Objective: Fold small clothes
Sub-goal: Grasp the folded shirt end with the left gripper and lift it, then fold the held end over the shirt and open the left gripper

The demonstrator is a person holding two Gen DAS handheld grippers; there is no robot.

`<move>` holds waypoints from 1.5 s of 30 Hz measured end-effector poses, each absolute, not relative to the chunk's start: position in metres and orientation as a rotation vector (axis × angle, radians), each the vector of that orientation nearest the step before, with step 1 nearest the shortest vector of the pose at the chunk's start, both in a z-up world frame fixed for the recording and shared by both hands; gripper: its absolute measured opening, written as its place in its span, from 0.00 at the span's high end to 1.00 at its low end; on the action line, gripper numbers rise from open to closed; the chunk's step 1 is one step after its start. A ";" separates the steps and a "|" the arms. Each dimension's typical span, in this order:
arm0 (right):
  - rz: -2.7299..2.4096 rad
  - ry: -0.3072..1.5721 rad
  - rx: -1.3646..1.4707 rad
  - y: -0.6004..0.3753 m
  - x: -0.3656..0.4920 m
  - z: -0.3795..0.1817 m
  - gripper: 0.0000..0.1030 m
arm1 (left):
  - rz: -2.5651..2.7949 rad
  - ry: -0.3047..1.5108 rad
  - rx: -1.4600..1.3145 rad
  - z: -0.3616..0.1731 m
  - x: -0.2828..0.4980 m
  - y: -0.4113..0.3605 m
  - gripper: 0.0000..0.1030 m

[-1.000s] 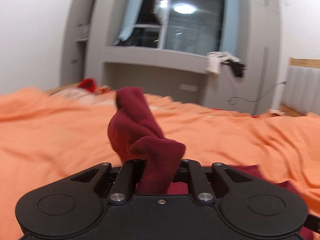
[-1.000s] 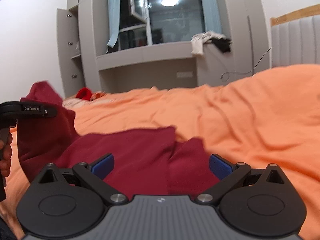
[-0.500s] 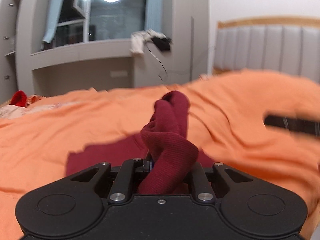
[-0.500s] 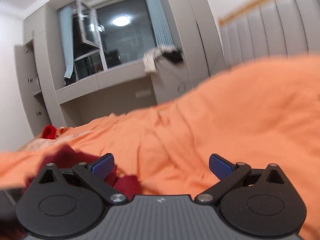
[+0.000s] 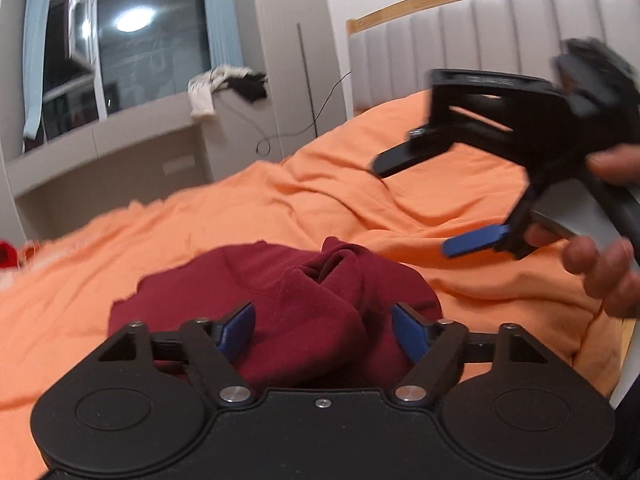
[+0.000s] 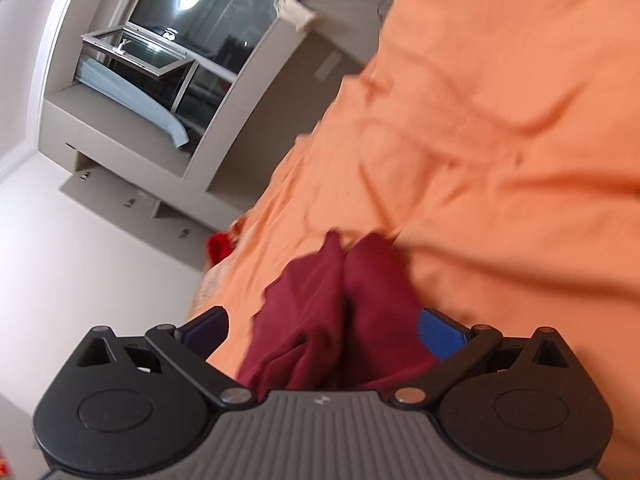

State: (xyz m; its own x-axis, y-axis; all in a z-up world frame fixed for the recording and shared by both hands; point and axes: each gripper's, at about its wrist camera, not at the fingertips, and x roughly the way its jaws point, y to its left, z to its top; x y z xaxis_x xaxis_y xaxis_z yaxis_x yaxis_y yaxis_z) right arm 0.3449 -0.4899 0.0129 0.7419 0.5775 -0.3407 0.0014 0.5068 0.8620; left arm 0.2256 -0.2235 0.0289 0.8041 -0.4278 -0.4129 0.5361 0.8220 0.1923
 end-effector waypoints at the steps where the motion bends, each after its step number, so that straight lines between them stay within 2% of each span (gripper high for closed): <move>1: 0.383 0.679 1.002 -0.487 0.351 0.011 0.00 | -0.524 0.351 0.323 0.029 0.223 -0.223 0.22; 5: 0.375 0.748 1.021 -0.478 0.369 0.001 0.00 | -0.513 0.311 0.357 0.031 0.219 -0.222 0.21; 8: 0.388 0.729 1.028 -0.474 0.374 0.002 0.00 | -0.511 0.295 0.355 0.033 0.217 -0.219 0.22; 11: 0.429 0.684 1.006 -0.467 0.373 0.012 0.03 | -0.513 0.280 0.353 0.035 0.217 -0.217 0.31; 13: 0.441 0.669 0.985 -0.462 0.376 0.015 0.13 | -0.521 0.285 0.364 0.035 0.218 -0.218 0.50; 14: 0.436 0.675 0.971 -0.460 0.380 0.015 0.16 | -0.528 0.292 0.369 0.034 0.218 -0.219 0.54; 16: 0.404 0.702 0.951 -0.455 0.388 0.010 0.33 | -0.545 0.305 0.371 0.033 0.219 -0.220 0.65; 17: 0.386 0.718 0.950 -0.454 0.392 0.006 0.40 | -0.548 0.305 0.371 0.032 0.219 -0.221 0.69; 19: 0.359 0.736 0.946 -0.453 0.397 -0.002 0.65 | -0.551 0.303 0.372 0.030 0.219 -0.224 0.77; 22: 0.341 0.716 0.914 -0.451 0.397 -0.004 0.79 | -0.544 0.296 0.374 0.029 0.218 -0.226 0.84; 25: 0.353 0.633 0.868 -0.452 0.384 0.008 0.83 | -0.539 0.290 0.363 0.029 0.218 -0.227 0.86; 31: 0.310 0.476 0.735 -0.459 0.355 0.041 0.86 | -0.545 0.267 0.299 0.032 0.210 -0.234 0.87; 36: 0.257 0.487 0.695 -0.471 0.340 0.043 0.86 | -0.580 0.278 0.290 0.028 0.206 -0.252 0.87; 39: 0.214 0.505 0.675 -0.480 0.333 0.039 0.92 | -0.605 0.306 0.287 0.021 0.204 -0.258 0.87; 45: 0.180 0.565 0.671 -0.493 0.330 0.027 0.91 | -0.617 0.364 0.276 0.003 0.209 -0.262 0.86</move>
